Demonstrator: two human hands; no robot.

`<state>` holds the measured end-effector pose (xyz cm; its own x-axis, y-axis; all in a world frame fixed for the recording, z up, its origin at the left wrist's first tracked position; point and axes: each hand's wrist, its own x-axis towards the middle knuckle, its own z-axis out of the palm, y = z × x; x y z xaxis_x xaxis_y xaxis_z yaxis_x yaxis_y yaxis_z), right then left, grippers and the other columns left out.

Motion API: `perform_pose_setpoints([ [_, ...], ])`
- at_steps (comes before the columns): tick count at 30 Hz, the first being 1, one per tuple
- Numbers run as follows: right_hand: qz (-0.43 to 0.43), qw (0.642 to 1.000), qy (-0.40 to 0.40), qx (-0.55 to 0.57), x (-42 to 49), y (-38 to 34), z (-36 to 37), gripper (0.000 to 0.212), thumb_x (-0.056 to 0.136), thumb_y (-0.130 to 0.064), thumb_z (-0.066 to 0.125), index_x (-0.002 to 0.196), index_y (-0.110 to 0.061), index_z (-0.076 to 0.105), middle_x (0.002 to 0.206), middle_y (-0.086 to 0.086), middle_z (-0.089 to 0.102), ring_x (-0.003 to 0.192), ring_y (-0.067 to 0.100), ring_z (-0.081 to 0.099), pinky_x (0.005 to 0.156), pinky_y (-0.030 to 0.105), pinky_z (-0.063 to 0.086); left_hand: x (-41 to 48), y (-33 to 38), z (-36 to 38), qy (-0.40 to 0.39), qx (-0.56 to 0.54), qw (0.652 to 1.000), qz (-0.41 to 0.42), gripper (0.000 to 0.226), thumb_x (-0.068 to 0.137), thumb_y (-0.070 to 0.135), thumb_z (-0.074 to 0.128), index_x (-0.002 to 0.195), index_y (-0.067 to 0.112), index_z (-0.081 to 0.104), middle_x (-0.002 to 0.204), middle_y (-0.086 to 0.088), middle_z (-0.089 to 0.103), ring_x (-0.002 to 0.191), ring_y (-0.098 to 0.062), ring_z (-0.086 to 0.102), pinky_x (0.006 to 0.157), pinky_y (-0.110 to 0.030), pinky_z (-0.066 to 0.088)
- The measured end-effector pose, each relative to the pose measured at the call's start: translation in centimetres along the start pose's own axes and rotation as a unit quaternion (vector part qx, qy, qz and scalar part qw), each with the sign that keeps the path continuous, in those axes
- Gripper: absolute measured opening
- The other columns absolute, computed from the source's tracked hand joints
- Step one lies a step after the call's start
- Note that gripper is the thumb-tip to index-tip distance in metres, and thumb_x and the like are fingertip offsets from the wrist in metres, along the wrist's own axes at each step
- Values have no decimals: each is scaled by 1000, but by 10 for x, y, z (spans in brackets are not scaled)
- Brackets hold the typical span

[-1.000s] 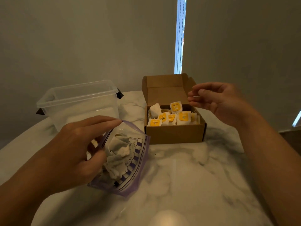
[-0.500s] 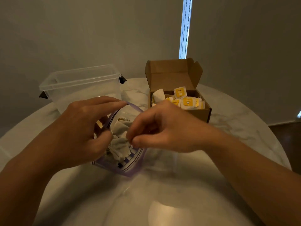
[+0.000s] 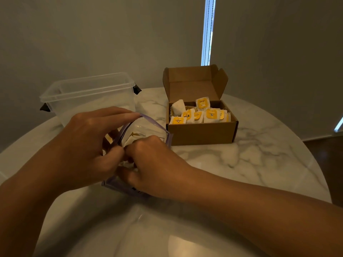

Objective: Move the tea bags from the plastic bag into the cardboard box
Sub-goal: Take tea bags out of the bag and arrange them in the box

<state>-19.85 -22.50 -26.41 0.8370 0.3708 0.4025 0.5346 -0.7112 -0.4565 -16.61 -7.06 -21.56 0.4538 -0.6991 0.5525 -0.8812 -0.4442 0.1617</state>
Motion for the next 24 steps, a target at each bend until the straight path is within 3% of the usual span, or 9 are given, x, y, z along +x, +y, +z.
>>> perform_pose_setpoints([
  [4, 5, 1000, -19, -13, 1, 4, 0, 17, 90, -15, 63, 105, -8, 69, 99, 12, 67, 91, 27, 62, 76, 39, 55, -1, 1, 1, 4, 2, 1000, 3, 61, 72, 28, 41, 129, 15, 61, 118, 8, 61, 82, -8, 60, 57, -17, 52],
  [8, 53, 998, -28, 13, 1, 5, -10, 29, 93, -11, 59, 121, -13, 65, 113, 10, 66, 102, 24, 61, 87, 36, 55, -1, -1, -1, 4, 0, 1000, 1, 61, 73, 28, 42, 130, 16, 60, 118, 10, 60, 81, -7, 61, 56, -19, 54],
  [18, 50, 997, -2, 66, -10, 9, -41, 24, 90, -14, 65, 113, -19, 71, 99, -2, 72, 84, 8, 67, 74, 22, 58, -2, -2, -1, 0, 5, 1000, -1, 60, 74, 30, 44, 129, 14, 60, 118, 4, 62, 75, -9, 61, 52, -21, 56],
  [24, 59, 976, 8, 211, -13, 16, -78, 13, 90, -12, 67, 101, -15, 73, 92, 2, 73, 86, 17, 70, 75, 39, 60, -3, -5, 0, 5, -4, 1000, -12, 61, 72, 30, 43, 129, 17, 61, 117, 8, 63, 80, -6, 61, 54, -17, 53],
])
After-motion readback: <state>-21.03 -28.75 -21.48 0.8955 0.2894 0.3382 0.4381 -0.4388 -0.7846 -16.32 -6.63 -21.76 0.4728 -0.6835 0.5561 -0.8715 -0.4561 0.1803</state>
